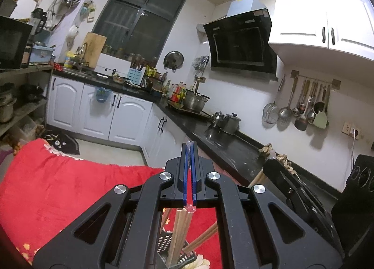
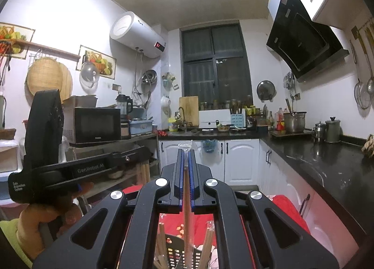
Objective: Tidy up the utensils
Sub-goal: 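Lift both held chopsticks and carry them above the green caddy, then lower the left tool's chopstick into the caddy and open while the right tool does likewise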
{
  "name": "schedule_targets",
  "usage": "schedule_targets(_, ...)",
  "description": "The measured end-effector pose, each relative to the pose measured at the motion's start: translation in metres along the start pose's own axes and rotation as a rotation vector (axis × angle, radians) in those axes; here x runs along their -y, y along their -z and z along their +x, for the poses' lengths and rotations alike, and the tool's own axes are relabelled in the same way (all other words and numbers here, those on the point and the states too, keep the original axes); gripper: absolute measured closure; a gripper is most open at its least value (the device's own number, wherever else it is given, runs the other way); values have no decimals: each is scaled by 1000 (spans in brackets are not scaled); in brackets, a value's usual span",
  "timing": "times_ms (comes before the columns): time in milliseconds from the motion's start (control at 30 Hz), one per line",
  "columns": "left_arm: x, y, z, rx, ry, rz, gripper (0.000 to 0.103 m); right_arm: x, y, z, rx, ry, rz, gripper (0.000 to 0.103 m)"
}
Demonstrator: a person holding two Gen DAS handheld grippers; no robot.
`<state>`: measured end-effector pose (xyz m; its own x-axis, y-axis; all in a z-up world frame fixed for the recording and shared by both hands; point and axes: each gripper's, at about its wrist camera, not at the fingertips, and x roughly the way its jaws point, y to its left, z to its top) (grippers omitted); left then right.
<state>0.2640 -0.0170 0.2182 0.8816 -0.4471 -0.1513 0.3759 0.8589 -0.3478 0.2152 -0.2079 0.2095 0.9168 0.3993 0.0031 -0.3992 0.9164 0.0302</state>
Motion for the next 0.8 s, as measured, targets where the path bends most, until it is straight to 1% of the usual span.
schedule_targets(200, -4, 10, 14, -18, -14, 11, 102, 2, 11, 14, -23, 13, 2, 99)
schedule_targets(367, -5, 22, 25, -43, -38, 46, 102, 5, 24, 25, -58, 26, 10, 99)
schedule_targets(800, -12, 55, 36, -125, -81, 86, 102, 8, 52, 41, -139, 46, 37, 99)
